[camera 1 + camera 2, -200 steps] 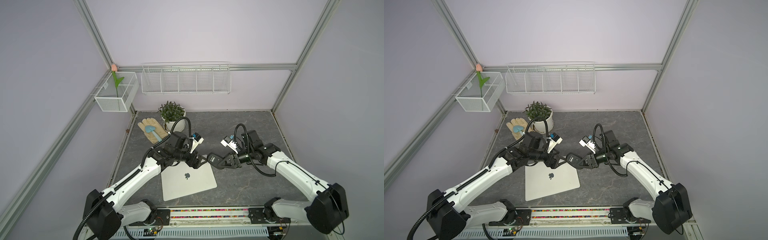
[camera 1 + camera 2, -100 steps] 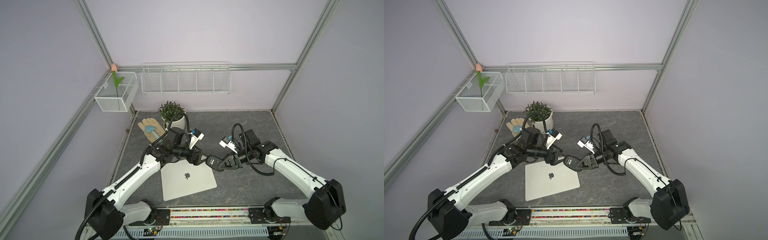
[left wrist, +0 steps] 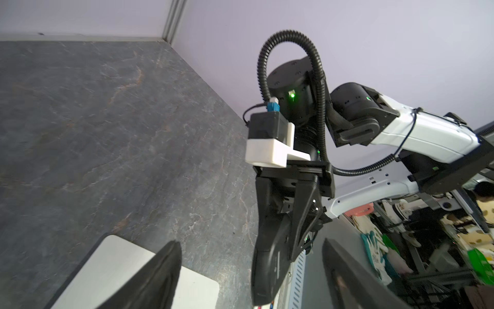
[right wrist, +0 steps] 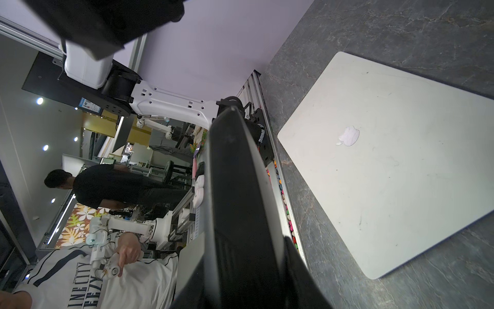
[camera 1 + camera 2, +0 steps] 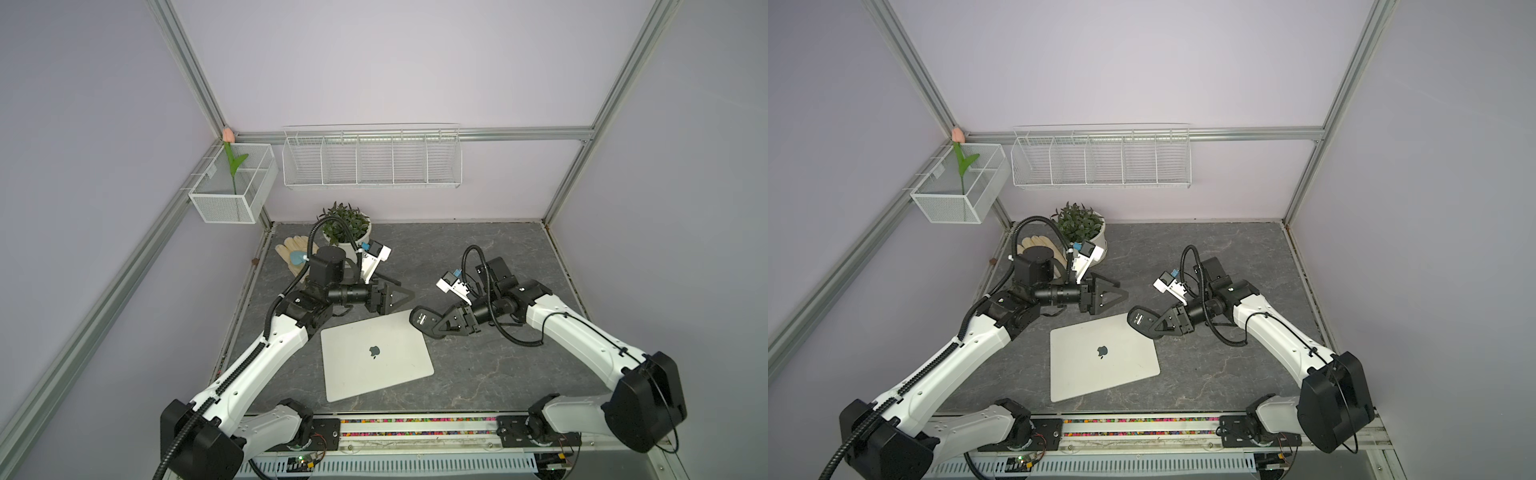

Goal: Insert the wireless mouse receiver into the laptop
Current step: Pick up the mouse from the center of the board.

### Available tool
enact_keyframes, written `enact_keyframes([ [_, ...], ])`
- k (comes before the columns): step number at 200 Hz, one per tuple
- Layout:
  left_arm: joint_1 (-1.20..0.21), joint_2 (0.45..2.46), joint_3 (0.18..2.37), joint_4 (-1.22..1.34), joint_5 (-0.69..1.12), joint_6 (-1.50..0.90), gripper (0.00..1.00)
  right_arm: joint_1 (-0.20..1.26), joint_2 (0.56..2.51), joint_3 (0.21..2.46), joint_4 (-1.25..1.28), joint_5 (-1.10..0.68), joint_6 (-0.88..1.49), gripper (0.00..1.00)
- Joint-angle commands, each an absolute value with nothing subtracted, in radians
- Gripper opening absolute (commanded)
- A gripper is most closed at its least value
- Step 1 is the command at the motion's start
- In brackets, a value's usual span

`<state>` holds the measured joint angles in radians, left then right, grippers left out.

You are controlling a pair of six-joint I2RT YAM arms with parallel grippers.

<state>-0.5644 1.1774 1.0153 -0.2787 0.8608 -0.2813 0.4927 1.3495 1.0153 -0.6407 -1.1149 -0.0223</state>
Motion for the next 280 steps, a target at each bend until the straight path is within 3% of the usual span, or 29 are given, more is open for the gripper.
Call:
enact_keyframes([
  [1,-0.617,1.245,1.070,-0.400,0.898,-0.177,0.80,0.491,1.375,1.047,-0.594,-1.137,-0.021,0.25],
  [50,-0.636,1.300,1.081,-0.402,0.898,-0.170,0.71,0.492,1.406,1.076,-0.578,-1.142,-0.020,0.25],
  [104,-0.656,1.340,1.083,-0.370,0.913,-0.192,0.51,0.495,1.435,1.101,-0.552,-1.150,-0.011,0.25],
  [179,-0.664,1.353,1.085,-0.329,0.931,-0.223,0.44,0.501,1.476,1.121,-0.582,-1.154,-0.046,0.25],
  [224,-0.664,1.379,1.102,-0.350,0.953,-0.222,0.23,0.501,1.474,1.127,-0.578,-1.148,-0.051,0.26],
  [245,-0.665,1.376,1.098,-0.349,0.954,-0.225,0.07,0.499,1.473,1.131,-0.570,-1.145,-0.049,0.33],
  [252,-0.664,1.374,1.099,-0.349,0.953,-0.228,0.00,0.497,1.472,1.132,-0.569,-1.133,-0.048,0.41],
  [280,-0.665,1.366,1.086,-0.312,0.933,-0.264,0.00,0.486,1.457,1.132,-0.567,-1.033,-0.045,0.70],
])
